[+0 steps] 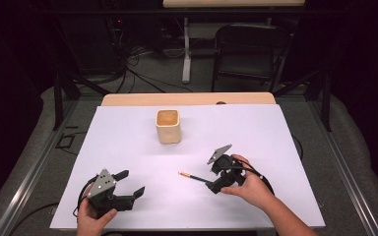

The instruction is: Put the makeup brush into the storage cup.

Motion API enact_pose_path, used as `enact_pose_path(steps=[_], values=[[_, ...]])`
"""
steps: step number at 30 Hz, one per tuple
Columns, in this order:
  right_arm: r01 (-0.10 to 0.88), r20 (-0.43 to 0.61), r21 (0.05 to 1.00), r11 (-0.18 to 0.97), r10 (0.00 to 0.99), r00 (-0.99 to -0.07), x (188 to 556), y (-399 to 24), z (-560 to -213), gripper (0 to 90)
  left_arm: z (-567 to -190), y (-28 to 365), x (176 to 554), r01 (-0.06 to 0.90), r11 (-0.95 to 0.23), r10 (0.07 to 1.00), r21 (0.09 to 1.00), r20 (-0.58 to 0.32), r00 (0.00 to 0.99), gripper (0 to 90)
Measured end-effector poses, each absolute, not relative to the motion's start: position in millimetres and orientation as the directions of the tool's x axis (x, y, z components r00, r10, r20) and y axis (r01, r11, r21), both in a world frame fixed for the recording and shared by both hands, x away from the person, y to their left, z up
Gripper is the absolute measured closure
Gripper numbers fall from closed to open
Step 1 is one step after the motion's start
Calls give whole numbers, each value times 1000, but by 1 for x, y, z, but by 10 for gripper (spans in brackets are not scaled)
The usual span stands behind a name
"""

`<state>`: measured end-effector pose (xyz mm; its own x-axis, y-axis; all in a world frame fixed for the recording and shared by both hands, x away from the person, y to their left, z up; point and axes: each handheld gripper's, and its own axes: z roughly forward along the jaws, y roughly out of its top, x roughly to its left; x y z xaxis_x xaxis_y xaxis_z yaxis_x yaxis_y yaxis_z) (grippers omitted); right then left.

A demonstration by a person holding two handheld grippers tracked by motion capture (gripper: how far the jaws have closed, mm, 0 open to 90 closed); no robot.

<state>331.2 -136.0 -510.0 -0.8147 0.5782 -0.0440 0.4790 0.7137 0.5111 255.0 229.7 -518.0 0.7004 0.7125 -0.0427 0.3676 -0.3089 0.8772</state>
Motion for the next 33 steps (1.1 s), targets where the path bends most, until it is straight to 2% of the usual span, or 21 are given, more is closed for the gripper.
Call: enact_pose_path(steps=[11,18,33], values=[[474,-59,483,736,567,-821,331,-135,-511,197,-518,229,255,368,-311,711,876,-43,702,187],[458,-70,402,793,525,-848,334,-126,-510,213,-518,230,255,367,-316,709,875,-39,704,188],[437,-61,334,835,481,-874,337,-118,-514,221,-519,229,255,371,-316,709,873,-42,703,189]])
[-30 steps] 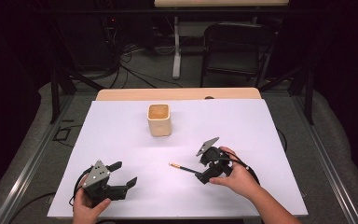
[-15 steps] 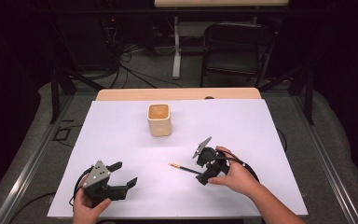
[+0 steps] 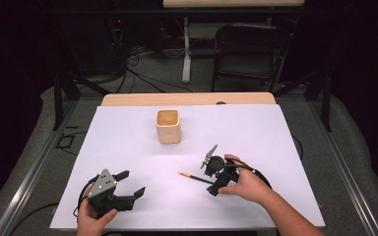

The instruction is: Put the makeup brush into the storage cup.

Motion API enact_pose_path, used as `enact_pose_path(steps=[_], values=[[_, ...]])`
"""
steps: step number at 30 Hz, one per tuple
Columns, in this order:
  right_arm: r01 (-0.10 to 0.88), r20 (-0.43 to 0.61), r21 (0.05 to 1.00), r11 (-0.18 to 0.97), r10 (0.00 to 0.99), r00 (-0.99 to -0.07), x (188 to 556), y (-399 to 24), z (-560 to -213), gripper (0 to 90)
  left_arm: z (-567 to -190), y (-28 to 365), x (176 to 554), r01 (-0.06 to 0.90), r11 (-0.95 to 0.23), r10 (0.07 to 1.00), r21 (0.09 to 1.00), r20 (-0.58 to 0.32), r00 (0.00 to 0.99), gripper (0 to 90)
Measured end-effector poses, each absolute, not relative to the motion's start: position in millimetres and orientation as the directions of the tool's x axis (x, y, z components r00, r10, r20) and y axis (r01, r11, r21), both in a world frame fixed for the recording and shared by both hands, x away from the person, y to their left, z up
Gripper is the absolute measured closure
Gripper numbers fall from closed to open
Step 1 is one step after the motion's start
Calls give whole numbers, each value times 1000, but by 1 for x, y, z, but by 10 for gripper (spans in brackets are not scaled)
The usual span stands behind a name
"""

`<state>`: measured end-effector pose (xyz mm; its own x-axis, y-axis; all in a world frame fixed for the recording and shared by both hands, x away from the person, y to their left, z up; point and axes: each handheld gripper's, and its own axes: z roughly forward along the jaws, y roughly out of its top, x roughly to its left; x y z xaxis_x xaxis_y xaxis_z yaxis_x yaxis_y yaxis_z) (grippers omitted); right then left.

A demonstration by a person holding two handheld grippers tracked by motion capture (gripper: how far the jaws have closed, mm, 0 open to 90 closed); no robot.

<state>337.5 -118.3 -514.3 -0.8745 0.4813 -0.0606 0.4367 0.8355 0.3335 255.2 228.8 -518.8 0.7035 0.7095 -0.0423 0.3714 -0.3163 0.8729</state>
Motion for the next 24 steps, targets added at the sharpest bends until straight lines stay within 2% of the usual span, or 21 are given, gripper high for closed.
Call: enact_pose_path(steps=[24], values=[[389,-91,289,875,430,-898,348,-90,-512,241,-519,229,256,373,-322,707,870,-41,706,189]])
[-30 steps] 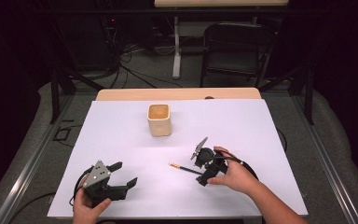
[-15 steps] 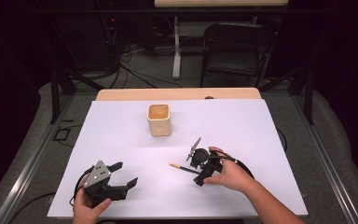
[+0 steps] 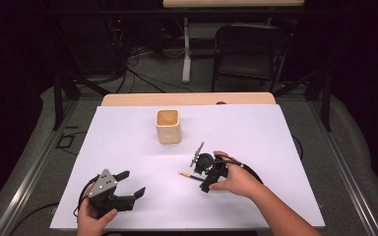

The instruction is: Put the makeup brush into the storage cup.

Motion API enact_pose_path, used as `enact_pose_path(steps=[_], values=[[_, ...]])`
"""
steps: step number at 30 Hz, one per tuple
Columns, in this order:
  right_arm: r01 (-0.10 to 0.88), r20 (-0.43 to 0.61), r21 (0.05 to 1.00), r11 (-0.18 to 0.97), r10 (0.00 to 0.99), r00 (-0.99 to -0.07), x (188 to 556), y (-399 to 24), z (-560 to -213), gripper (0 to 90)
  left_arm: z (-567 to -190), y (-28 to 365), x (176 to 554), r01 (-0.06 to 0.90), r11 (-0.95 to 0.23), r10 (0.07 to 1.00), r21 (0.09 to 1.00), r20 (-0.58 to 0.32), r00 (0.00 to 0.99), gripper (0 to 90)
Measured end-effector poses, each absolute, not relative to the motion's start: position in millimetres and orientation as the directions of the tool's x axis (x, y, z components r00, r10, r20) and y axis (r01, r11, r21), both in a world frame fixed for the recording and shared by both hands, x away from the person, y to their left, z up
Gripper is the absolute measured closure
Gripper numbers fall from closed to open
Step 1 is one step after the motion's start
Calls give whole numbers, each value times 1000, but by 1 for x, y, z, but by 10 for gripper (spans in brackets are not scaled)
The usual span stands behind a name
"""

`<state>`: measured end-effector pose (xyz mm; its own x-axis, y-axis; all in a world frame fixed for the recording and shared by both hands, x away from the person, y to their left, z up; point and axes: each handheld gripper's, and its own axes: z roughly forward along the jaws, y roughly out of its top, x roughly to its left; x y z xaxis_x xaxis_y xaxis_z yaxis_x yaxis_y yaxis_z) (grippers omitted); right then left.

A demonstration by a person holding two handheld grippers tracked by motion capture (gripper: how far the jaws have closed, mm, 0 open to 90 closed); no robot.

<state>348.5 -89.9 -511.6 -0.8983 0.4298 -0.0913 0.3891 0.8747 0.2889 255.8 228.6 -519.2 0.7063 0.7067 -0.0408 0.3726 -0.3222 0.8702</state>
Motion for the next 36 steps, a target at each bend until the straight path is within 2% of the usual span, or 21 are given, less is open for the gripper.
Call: enact_pose_path(steps=[19,36], values=[[385,-63,236,892,409,-910,364,-79,-507,383,-519,229,256,375,-318,708,871,-44,704,189],[371,-37,166,914,382,-923,369,-74,-512,606,-519,229,256,375,-322,706,869,-43,707,190]])
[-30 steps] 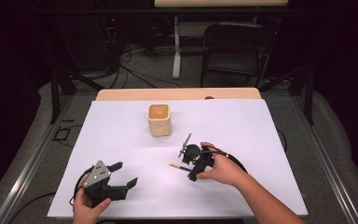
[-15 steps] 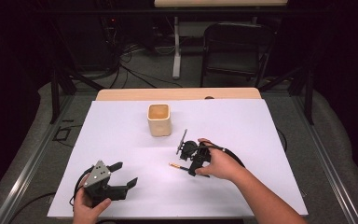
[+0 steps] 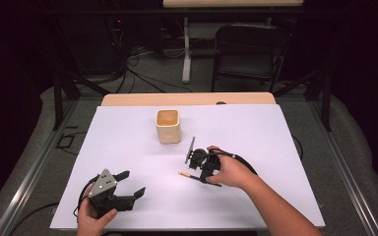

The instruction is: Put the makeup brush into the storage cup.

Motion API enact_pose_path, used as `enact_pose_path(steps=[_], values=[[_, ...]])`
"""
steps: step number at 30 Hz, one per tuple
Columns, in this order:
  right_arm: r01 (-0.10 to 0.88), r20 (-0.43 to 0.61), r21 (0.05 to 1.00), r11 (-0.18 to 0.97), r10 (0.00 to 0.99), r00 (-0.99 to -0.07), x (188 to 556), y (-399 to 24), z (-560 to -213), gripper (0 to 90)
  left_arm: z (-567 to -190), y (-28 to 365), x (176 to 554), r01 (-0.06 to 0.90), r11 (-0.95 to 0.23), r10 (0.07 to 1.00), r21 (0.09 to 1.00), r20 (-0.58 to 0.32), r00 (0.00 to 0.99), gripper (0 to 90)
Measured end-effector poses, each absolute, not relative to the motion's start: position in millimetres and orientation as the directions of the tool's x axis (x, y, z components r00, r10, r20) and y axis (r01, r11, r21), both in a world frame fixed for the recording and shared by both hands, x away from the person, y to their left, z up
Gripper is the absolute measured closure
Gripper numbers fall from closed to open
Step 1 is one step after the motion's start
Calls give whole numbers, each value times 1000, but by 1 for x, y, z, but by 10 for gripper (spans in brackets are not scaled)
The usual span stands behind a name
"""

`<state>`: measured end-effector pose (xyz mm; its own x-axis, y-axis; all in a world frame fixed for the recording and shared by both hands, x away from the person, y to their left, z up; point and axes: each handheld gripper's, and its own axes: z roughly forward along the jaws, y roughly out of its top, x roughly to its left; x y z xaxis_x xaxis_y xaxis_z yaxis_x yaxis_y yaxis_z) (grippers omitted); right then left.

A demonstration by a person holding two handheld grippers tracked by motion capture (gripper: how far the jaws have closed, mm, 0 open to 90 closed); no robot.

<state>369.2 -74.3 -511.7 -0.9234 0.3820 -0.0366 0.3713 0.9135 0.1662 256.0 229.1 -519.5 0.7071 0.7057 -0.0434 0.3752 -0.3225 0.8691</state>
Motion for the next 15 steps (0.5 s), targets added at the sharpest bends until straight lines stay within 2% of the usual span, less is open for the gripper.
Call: enact_pose_path(steps=[7,15], values=[[376,-28,163,912,386,-922,367,-74,-513,587,-520,229,256,375,-323,705,869,-43,708,191],[354,-70,148,924,366,-928,363,-71,-516,541,-520,229,256,375,-323,705,869,-43,708,191]])
